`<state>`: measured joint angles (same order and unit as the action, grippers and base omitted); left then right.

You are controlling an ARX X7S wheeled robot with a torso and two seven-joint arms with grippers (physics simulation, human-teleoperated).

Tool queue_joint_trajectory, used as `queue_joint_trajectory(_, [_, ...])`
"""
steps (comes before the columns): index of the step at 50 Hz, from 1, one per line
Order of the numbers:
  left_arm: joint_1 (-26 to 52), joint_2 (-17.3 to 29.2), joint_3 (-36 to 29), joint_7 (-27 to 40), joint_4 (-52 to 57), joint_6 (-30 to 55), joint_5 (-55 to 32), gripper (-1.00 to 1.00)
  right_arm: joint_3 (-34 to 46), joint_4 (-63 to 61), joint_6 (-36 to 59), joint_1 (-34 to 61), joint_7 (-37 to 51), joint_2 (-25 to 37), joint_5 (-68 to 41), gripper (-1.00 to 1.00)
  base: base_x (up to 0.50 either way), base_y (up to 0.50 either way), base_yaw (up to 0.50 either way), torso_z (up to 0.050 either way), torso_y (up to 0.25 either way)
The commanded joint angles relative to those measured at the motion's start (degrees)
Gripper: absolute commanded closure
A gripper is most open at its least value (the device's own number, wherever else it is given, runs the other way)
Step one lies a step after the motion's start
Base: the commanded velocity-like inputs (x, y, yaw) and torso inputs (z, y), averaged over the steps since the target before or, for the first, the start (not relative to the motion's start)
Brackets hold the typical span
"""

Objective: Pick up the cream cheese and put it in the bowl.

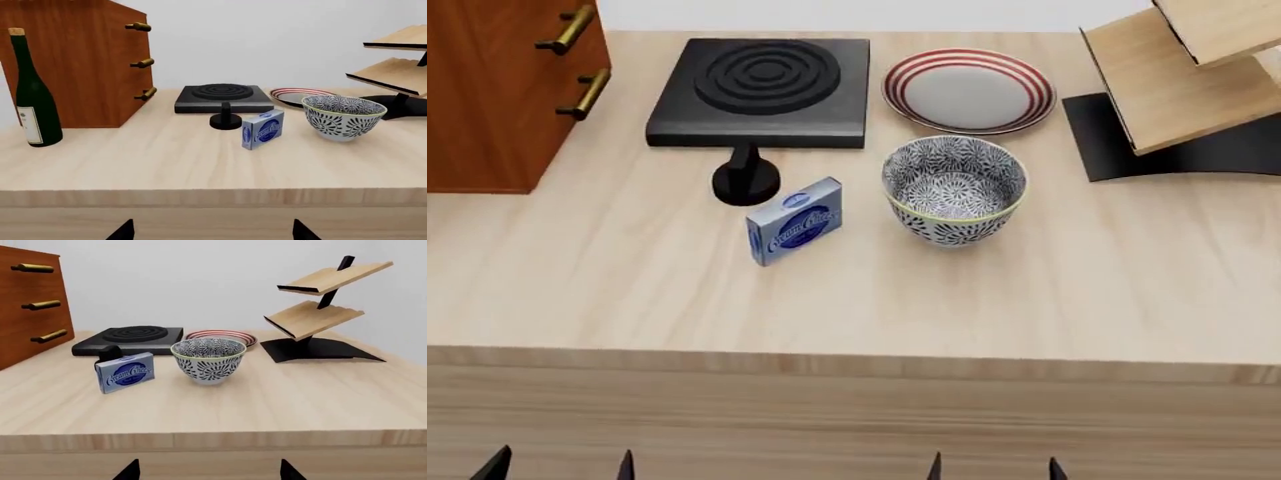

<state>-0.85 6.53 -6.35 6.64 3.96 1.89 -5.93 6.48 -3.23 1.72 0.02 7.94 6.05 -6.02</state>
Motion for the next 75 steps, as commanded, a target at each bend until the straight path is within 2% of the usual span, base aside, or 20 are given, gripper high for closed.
queue_joint_trajectory(1, [-0.2, 1.1, 0.1, 1.4, 5.7, 3.9, -1.4, -1.00, 0.9, -1.7, 2.2, 0.8, 1.6, 0.8, 0.4, -1.00, 0.00, 0.00, 0.00, 0.000, 0.000])
queue_joint_trajectory(8, [0.3, 3.1, 0.5, 2.0, 17.5, 12.4, -3.1, -1.00, -0.1, -12.7, 7.8, 0.4, 3.2, 2.2, -0.7, -1.00, 0.00, 0.00, 0.00, 0.000, 0.000])
queue_joint_trajectory(17, [-2.1, 4.4, 0.1, 2.2, 25.3, 13.8, -4.1, -1.00, -0.4, -20.0, 11.0, -1.0, 4.5, 3.3, -1.1, -1.00, 0.00, 0.00, 0.00, 0.000, 0.000])
queue_joint_trajectory(32, [-1.9, 5.1, -0.3, 3.5, 24.8, 12.4, -5.3, -1.00, -1.1, -19.6, 9.7, -1.0, 5.4, 4.1, -1.8, -1.00, 0.00, 0.02, 0.00, 0.000, 0.000])
queue_joint_trajectory(48, [-1.5, 6.3, -0.9, 3.8, 23.4, 11.2, -6.4, -1.00, -0.6, -19.2, 9.7, -0.5, 5.9, 4.6, -2.2, -1.00, 0.01, 0.50, 0.00, 0.000, 0.000])
queue_joint_trajectory(57, [-1.7, 6.8, -1.1, 4.3, 23.5, 10.5, -6.7, -1.00, 0.0, -19.9, 10.0, -0.7, 6.0, 5.1, -2.4, -1.00, 0.45, 0.27, 0.00, 0.000, 0.000])
queue_joint_trajectory(75, [-0.1, 7.5, -1.6, 4.9, 21.1, 10.2, -6.9, -1.00, 0.5, -20.8, 9.9, -1.0, 6.3, 6.2, -3.4, -1.00, 0.50, 0.01, 0.00, 0.000, 0.000])
